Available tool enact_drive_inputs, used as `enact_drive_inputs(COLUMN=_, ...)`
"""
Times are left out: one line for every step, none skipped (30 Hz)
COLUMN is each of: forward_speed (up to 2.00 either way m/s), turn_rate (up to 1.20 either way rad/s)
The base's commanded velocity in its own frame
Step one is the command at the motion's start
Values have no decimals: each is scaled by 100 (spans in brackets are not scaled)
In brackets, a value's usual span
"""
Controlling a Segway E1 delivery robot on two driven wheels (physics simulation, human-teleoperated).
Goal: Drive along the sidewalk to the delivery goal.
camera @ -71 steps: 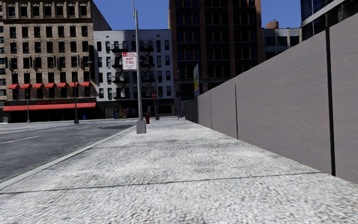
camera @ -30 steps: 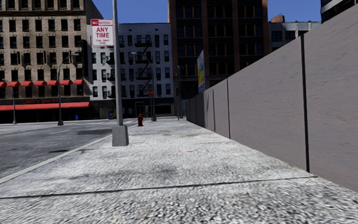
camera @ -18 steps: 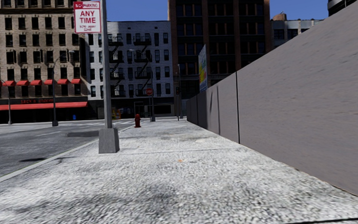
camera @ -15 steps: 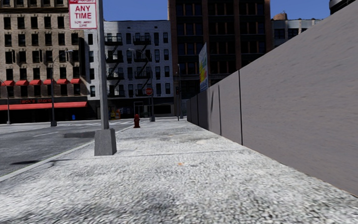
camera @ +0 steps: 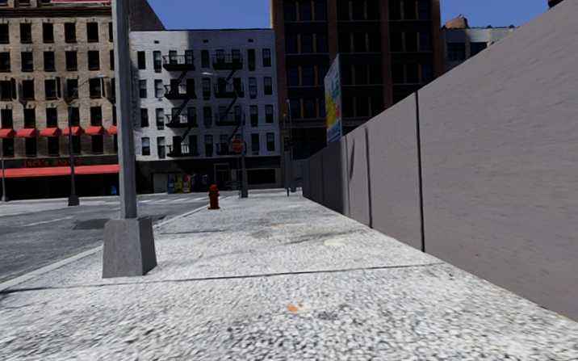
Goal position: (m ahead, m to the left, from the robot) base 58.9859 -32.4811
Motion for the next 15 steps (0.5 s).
enact_drive_inputs(forward_speed=200, turn_rate=0)
enact_drive_inputs(forward_speed=200, turn_rate=0)
enact_drive_inputs(forward_speed=200, turn_rate=0)
enact_drive_inputs(forward_speed=200, turn_rate=0)
enact_drive_inputs(forward_speed=200, turn_rate=0)
enact_drive_inputs(forward_speed=200, turn_rate=0)
enact_drive_inputs(forward_speed=200, turn_rate=0)
enact_drive_inputs(forward_speed=200, turn_rate=0)
enact_drive_inputs(forward_speed=200, turn_rate=0)
enact_drive_inputs(forward_speed=200, turn_rate=0)
enact_drive_inputs(forward_speed=200, turn_rate=0)
enact_drive_inputs(forward_speed=200, turn_rate=0)
enact_drive_inputs(forward_speed=200, turn_rate=0)
enact_drive_inputs(forward_speed=200, turn_rate=0)
enact_drive_inputs(forward_speed=200, turn_rate=0)
